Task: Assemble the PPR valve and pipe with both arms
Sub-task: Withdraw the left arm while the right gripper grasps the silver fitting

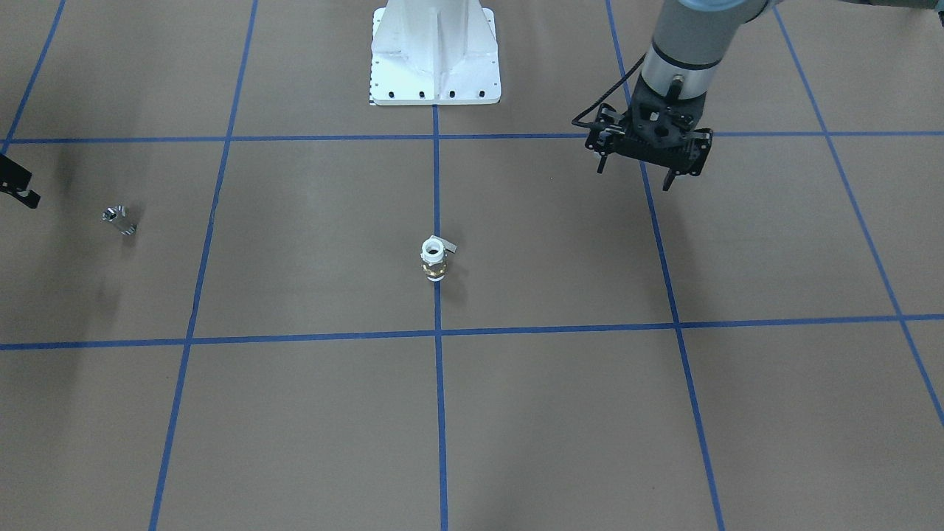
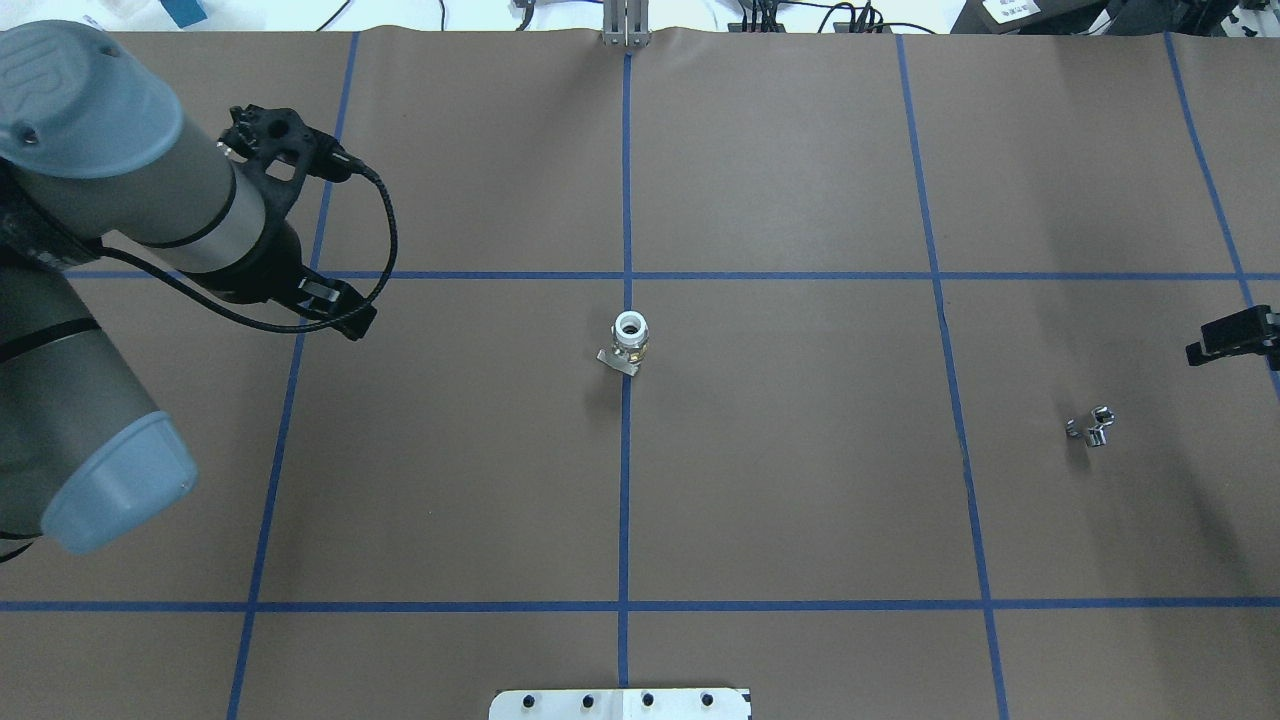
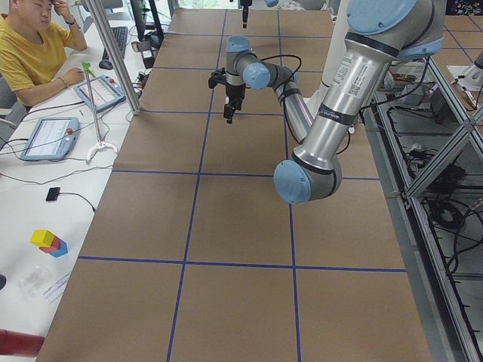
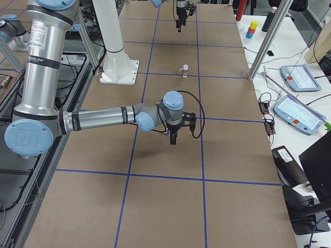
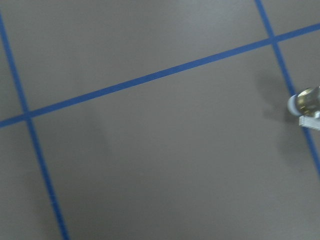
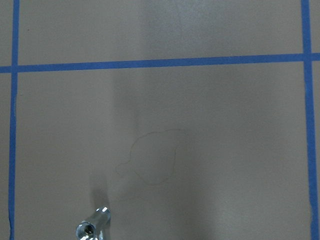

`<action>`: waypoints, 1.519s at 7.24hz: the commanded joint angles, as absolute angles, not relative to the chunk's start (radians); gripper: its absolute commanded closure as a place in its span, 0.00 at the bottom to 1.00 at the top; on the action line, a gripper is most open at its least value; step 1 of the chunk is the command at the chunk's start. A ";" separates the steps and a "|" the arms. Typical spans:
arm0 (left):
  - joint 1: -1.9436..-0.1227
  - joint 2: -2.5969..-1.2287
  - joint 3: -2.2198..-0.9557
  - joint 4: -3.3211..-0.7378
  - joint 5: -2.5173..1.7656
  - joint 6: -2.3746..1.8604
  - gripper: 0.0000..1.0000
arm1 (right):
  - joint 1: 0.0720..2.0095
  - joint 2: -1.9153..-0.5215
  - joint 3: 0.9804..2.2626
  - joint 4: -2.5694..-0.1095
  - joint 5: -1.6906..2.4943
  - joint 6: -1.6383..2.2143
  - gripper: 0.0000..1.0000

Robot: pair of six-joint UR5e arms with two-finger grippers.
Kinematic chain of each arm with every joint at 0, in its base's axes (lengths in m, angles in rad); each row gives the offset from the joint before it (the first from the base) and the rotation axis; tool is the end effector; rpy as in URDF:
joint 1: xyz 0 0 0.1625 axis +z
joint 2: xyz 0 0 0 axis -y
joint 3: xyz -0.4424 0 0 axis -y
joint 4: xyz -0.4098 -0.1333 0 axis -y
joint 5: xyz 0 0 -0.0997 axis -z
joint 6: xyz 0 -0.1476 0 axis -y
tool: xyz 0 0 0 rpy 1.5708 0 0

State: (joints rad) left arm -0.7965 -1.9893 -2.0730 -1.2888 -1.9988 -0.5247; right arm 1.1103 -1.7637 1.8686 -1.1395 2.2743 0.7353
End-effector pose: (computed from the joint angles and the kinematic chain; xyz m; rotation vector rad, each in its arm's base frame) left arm 0.3596 -0.4707 0.2889 0.2522 0.7132 0.3743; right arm -0.1732 -0.4342 0.5996 0.0382 -0.8552 0.0693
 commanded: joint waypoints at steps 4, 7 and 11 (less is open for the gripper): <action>-0.856 -1.856 -2.069 -1.342 -2.008 -0.397 0.00 | 0.885 -1.746 1.862 -1.042 2.085 0.933 0.00; -0.856 -1.856 -2.069 -1.342 -2.008 -0.400 0.00 | 0.819 -1.746 1.853 -1.042 2.042 0.933 0.03; -0.856 -1.856 -2.071 -1.342 -2.008 -0.420 0.00 | 0.802 -1.746 1.855 -1.043 2.042 0.930 1.00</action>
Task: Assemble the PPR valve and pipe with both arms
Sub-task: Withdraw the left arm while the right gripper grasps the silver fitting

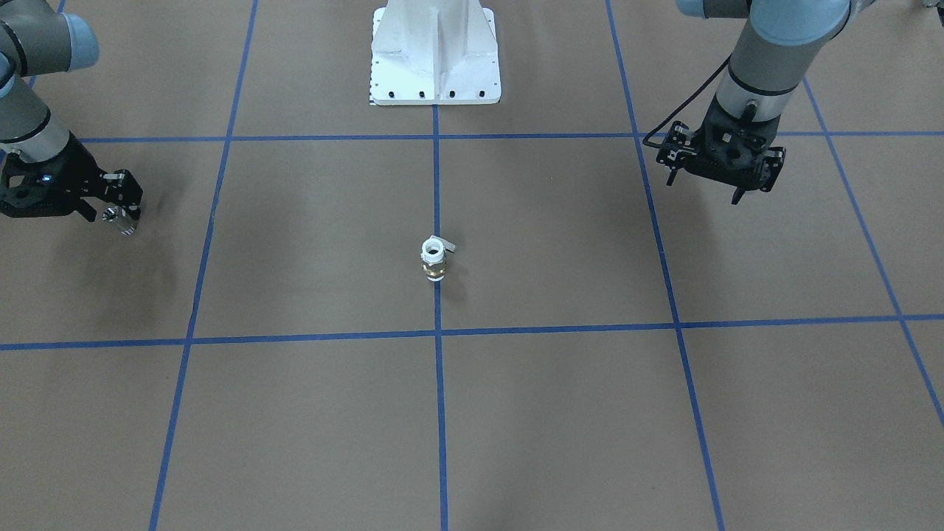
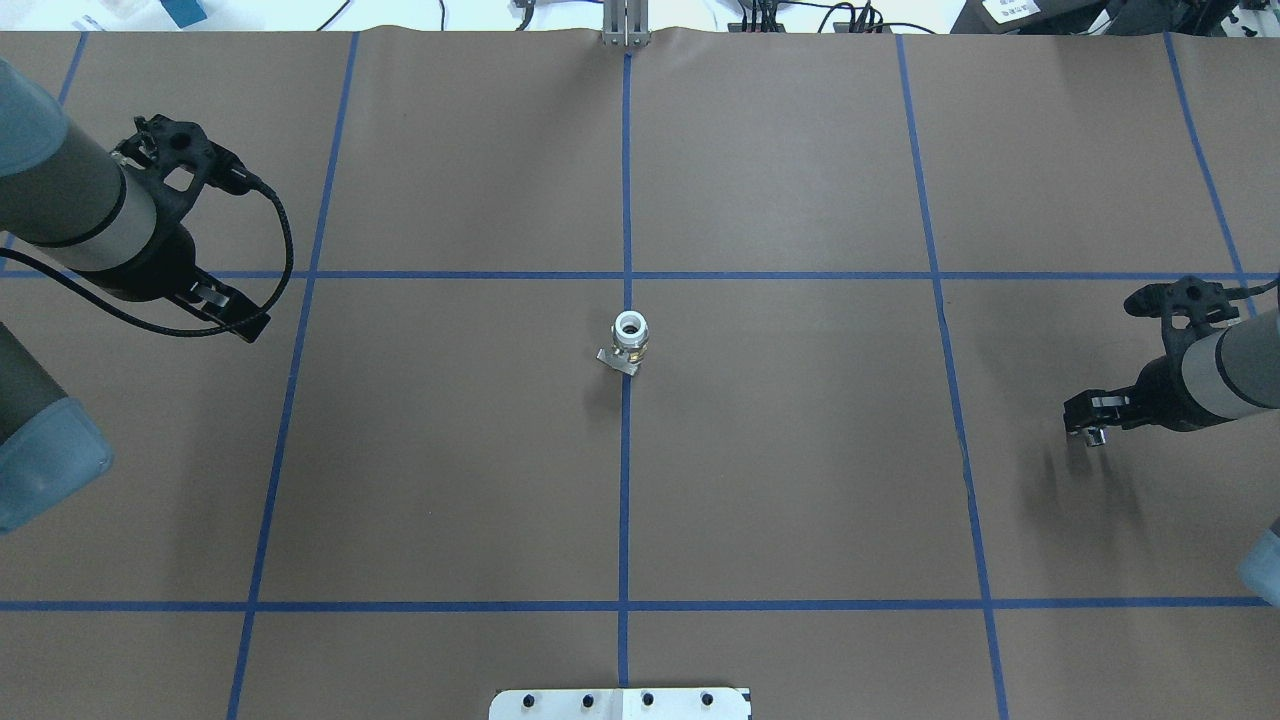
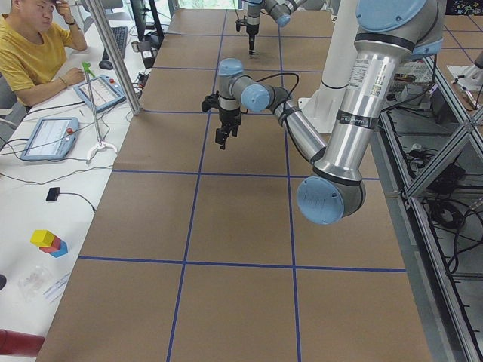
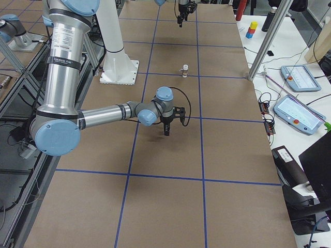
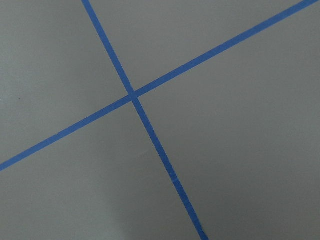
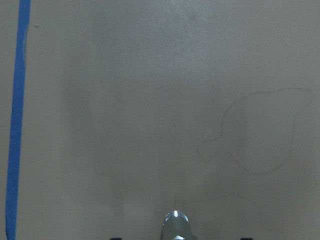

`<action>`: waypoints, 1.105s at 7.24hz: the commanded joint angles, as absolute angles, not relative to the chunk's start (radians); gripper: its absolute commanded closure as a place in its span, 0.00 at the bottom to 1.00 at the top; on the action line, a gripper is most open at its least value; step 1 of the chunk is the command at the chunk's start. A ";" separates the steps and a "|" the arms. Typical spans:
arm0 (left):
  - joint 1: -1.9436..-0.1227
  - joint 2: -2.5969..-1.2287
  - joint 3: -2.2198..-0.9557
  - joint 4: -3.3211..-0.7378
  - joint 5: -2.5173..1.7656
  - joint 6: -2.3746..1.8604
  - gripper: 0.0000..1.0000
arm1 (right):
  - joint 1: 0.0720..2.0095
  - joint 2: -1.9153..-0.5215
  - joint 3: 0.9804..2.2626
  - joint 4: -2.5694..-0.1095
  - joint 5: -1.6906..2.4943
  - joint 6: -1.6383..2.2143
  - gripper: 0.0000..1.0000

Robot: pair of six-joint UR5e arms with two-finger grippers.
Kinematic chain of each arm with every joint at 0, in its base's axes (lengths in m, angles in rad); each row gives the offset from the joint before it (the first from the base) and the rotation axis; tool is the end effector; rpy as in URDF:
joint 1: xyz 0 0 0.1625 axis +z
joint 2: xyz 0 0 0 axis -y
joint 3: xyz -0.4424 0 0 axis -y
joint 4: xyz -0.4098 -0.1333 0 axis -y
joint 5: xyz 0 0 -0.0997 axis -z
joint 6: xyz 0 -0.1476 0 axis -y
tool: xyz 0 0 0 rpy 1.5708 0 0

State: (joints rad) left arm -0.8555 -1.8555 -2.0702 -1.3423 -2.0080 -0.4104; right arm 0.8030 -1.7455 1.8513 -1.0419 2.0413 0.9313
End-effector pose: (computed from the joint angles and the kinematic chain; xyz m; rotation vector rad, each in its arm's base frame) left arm 0.3201 -0.4765 0.3587 0.2367 0.6563 0.4139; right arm -0.2918 -0.3978 0.6017 0.0699 -0.7671 0.0061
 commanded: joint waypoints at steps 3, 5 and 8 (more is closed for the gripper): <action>-0.854 -1.856 -2.071 -1.342 -2.009 -0.420 0.00 | 0.836 -1.735 1.900 -1.054 2.057 0.930 1.00; -0.871 -1.845 -2.069 -1.339 -2.041 -0.417 0.00 | 0.851 -1.654 1.920 -1.122 2.065 0.978 1.00; -1.105 -1.731 -2.042 -1.339 -2.155 -0.107 0.00 | 0.816 -1.321 1.925 -1.513 2.063 1.121 1.00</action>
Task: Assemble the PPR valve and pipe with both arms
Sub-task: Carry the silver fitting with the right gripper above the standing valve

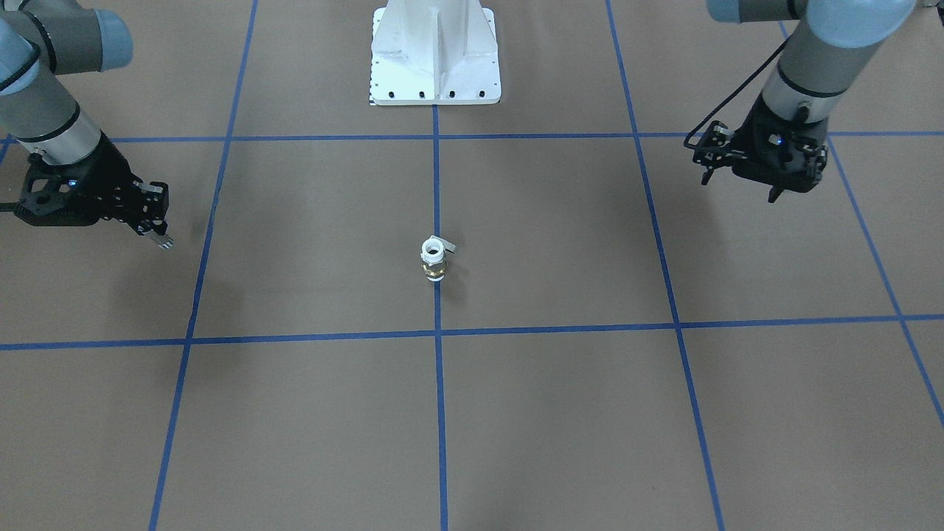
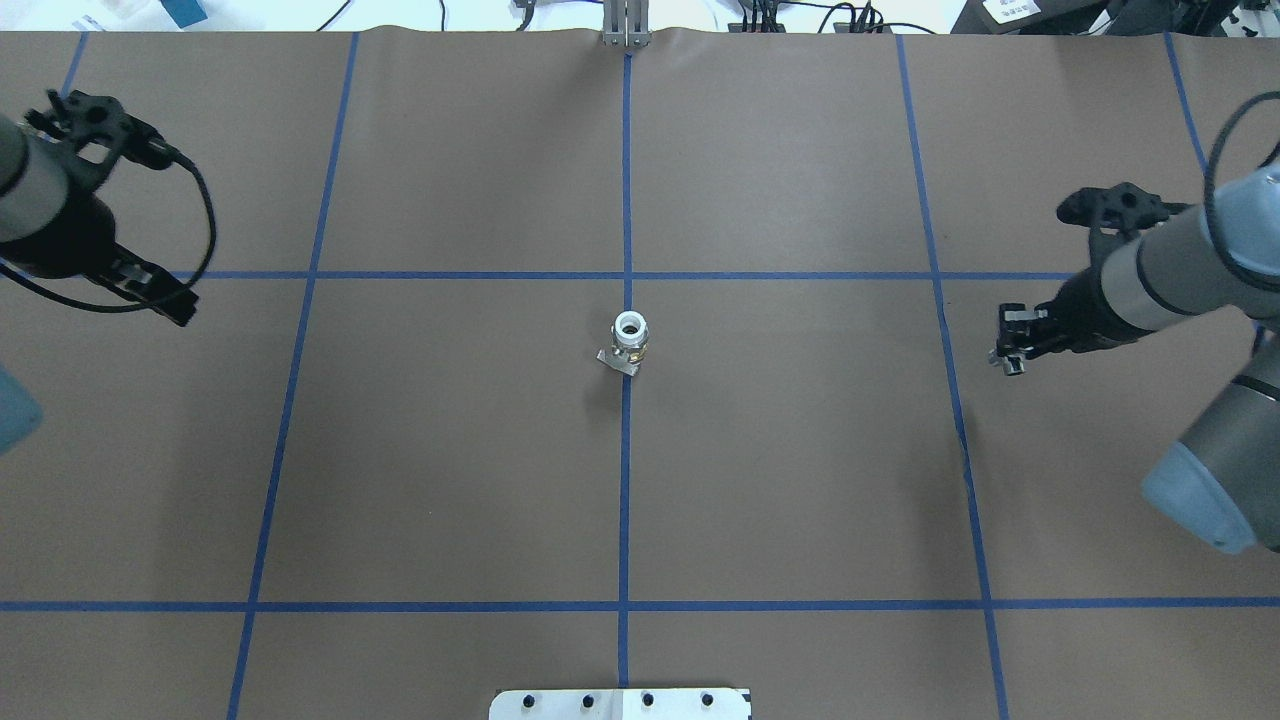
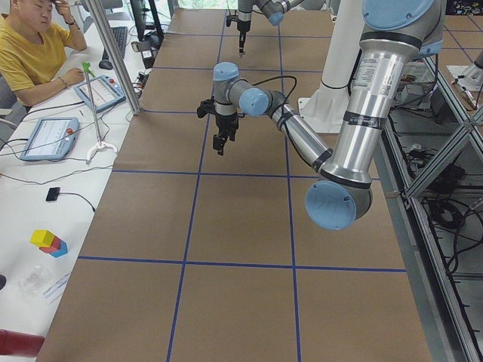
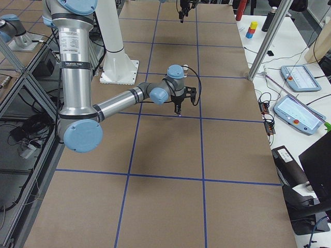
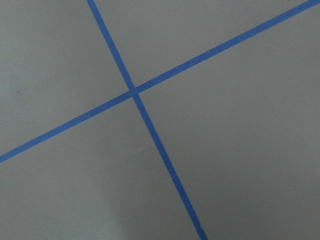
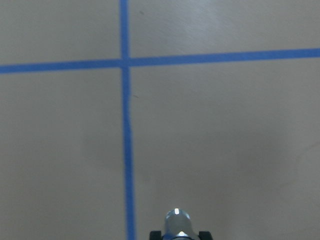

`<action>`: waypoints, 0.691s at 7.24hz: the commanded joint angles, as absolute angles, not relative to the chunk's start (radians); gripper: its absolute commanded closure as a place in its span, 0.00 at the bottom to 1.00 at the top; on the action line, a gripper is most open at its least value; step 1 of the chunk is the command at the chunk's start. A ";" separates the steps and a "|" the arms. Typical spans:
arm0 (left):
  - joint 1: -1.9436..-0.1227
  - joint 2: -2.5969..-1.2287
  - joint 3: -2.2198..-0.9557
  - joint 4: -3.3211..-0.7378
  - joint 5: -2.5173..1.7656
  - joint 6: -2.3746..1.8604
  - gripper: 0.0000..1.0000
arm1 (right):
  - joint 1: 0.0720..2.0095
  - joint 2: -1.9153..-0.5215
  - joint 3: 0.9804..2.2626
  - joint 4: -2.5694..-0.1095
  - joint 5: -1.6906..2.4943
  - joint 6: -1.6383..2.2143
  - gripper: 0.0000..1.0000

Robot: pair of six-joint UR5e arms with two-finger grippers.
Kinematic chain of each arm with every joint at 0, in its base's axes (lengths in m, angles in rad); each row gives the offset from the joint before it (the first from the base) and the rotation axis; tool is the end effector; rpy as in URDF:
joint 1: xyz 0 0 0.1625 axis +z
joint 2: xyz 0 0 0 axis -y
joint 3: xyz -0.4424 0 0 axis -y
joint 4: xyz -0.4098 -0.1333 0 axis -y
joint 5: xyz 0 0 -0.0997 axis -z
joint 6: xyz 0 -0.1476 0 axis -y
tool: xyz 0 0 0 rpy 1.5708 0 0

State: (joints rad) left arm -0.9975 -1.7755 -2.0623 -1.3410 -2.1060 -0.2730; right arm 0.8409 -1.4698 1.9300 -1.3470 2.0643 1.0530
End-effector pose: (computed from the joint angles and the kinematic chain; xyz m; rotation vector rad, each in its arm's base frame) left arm 0.2499 -0.4940 0.4014 0.2006 0.6705 0.4128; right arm -0.3336 -0.4679 0.4584 0.0521 -0.8185 0.1361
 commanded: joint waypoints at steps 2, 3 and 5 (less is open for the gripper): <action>-1.216 -1.700 -1.939 -1.345 -2.209 0.099 0.00 | 0.715 -1.035 1.841 -1.711 2.052 1.347 1.00; -1.232 -1.700 -1.931 -1.345 -2.209 0.115 0.00 | 0.689 -0.964 1.823 -1.712 2.046 1.420 1.00; -1.232 -1.692 -1.930 -1.345 -2.209 0.114 0.00 | 0.637 -0.815 1.737 -1.712 2.001 1.564 1.00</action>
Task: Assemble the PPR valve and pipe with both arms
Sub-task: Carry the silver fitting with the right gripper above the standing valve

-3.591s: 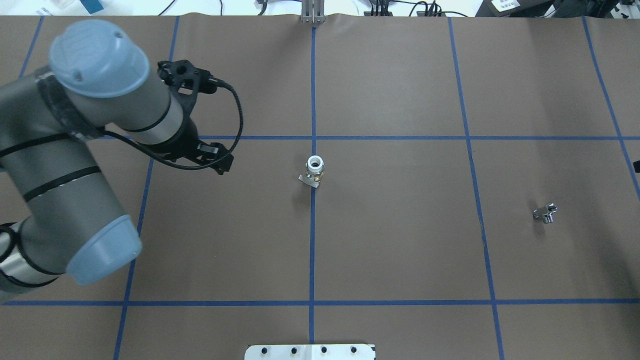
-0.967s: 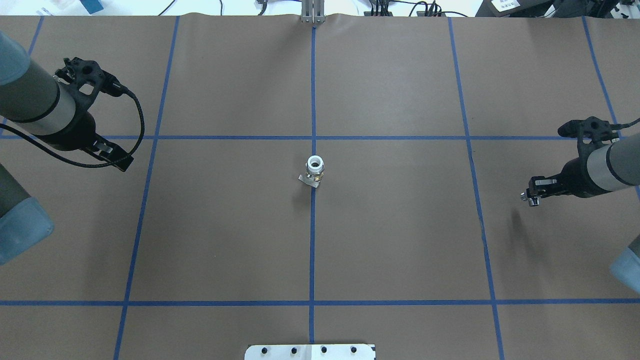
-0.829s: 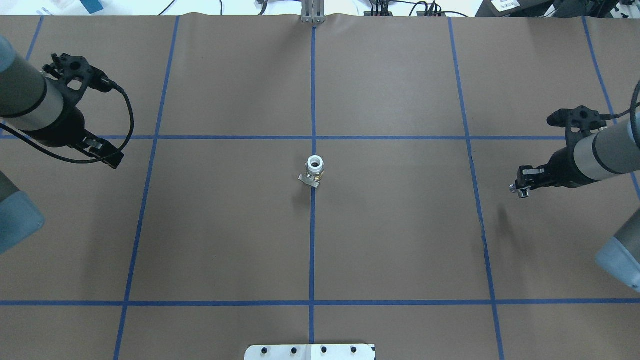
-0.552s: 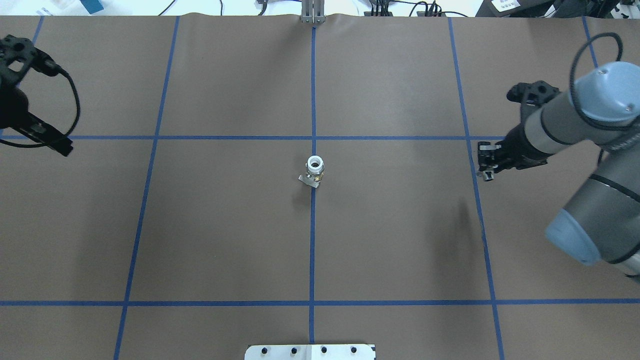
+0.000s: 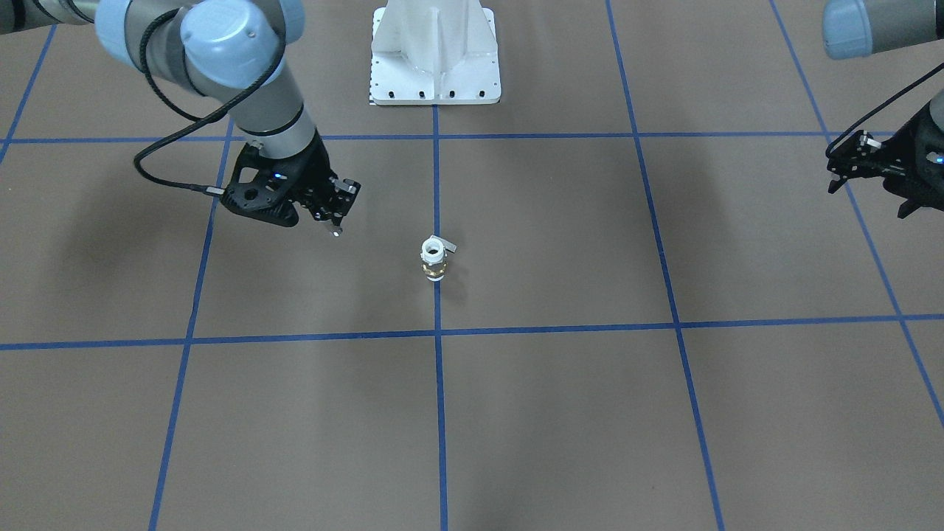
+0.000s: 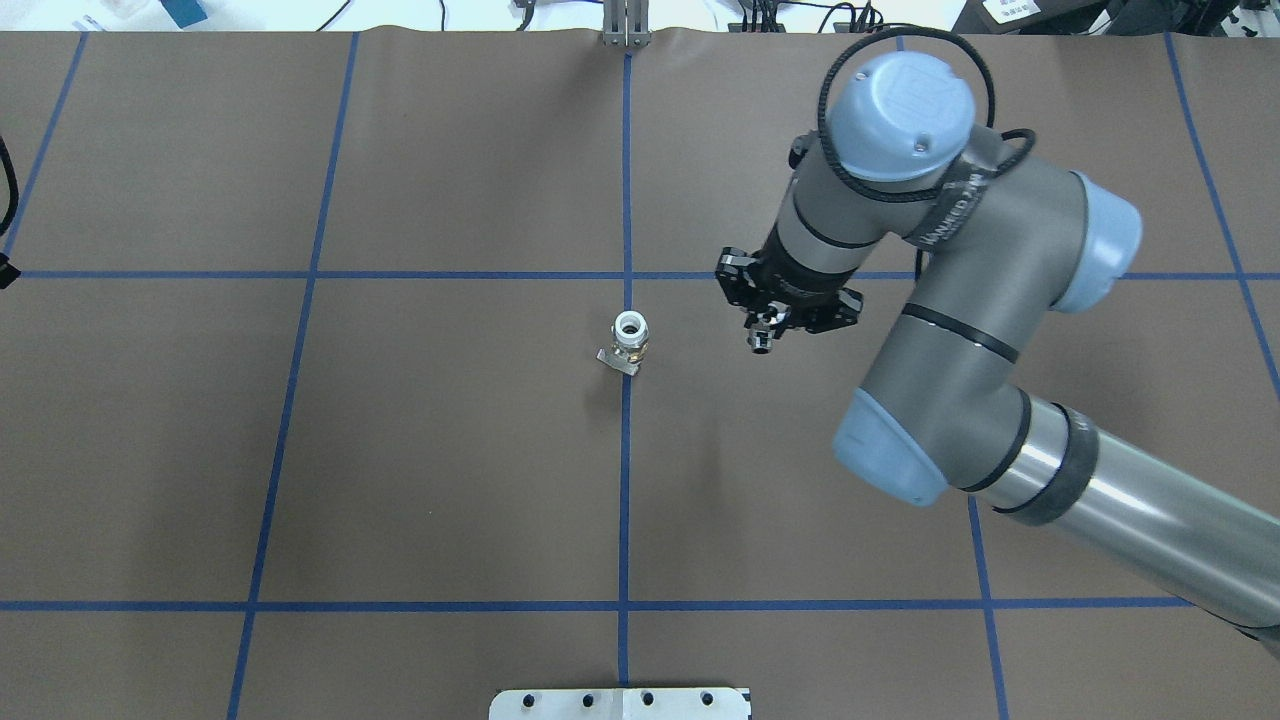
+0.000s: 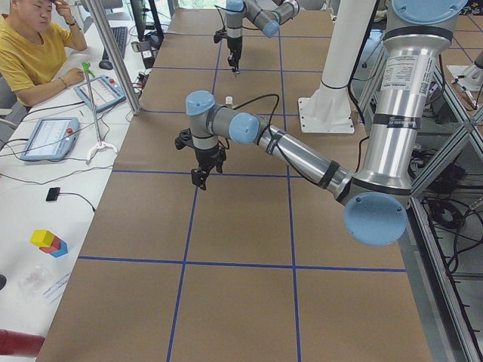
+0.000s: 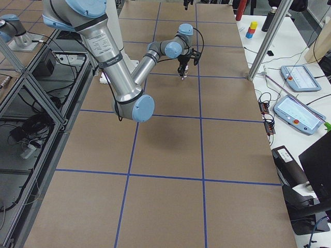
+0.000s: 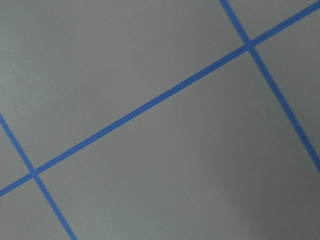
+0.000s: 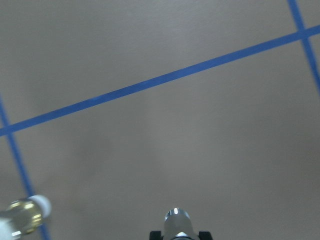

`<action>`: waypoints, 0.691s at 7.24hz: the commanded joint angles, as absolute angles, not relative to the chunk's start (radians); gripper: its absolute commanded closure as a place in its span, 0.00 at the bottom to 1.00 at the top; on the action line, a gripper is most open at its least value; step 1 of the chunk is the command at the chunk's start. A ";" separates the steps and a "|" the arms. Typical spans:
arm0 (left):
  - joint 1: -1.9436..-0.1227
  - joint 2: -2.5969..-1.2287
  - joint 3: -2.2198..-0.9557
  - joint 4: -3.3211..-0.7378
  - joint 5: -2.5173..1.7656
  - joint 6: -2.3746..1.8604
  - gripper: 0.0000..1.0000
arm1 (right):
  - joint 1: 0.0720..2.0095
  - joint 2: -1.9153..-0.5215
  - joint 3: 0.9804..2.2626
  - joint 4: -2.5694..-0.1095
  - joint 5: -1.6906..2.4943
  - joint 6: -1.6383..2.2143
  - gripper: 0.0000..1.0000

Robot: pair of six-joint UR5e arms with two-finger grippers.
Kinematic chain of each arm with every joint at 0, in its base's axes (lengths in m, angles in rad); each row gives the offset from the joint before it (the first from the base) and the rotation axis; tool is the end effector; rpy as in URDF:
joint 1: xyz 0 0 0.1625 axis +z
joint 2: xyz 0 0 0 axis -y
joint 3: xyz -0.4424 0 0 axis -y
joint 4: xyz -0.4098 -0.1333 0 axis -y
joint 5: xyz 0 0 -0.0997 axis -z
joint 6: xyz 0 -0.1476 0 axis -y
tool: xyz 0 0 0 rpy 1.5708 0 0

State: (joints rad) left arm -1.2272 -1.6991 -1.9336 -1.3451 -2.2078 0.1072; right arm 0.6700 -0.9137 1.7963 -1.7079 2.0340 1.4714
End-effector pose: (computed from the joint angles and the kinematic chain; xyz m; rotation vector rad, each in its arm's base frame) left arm 0.1409 -0.5288 0.4963 0.1820 0.6666 0.5175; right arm -0.5016 -0.4833 0.2256 -0.1351 -0.8479 0.3628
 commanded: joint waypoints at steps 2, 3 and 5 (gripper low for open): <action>-1.232 -1.692 -1.925 -1.345 -2.209 0.109 0.00 | 0.603 -0.694 1.607 -1.710 1.953 1.637 1.00; -1.232 -1.692 -1.925 -1.345 -2.209 0.107 0.00 | 0.600 -0.689 1.600 -1.712 1.950 1.637 1.00; -1.232 -1.692 -1.928 -1.345 -2.210 0.106 0.00 | 0.597 -0.689 1.589 -1.712 1.939 1.637 1.00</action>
State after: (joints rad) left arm -1.2317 -1.6921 -1.9267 -1.3453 -2.2099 0.1073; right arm 0.5990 -0.6925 1.5995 -1.7118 1.9465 1.6350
